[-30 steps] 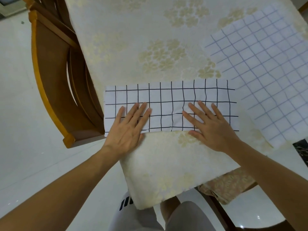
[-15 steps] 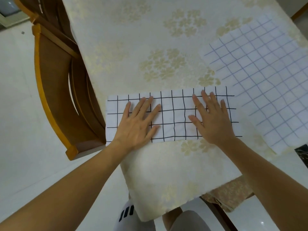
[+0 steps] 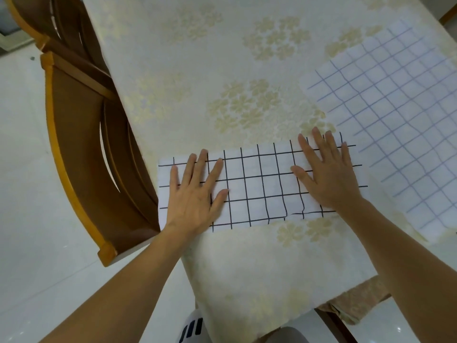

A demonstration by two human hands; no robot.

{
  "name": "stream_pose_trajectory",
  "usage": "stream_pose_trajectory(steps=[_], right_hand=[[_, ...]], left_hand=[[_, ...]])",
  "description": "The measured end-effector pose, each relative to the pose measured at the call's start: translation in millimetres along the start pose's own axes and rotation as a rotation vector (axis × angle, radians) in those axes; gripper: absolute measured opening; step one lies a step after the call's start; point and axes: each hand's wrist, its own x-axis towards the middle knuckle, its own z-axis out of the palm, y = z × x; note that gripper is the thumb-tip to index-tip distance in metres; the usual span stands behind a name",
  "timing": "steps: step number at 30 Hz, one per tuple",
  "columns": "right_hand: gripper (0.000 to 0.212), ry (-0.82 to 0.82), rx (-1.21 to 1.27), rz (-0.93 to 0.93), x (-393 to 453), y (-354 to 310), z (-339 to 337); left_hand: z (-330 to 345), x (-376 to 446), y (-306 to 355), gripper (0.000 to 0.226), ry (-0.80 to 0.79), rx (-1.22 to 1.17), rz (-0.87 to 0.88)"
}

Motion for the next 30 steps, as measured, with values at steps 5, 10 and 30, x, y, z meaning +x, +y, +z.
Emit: stream_pose_trajectory(steps=[5,10,30], right_hand=[[0.070,0.078,0.020,0.198,-37,-12,-8],[0.074,-0.013,-0.040,0.196,-57,1,9],[0.073,-0.001,-0.055,0.116,-40,2,5]], left_hand=[[-3,-15,9,0.066,0.030,0.002,0.034],[10,-32,5,0.068,-0.022,0.032,-0.018],[-1,-2,29,0.067,-0.035,0.075,0.193]])
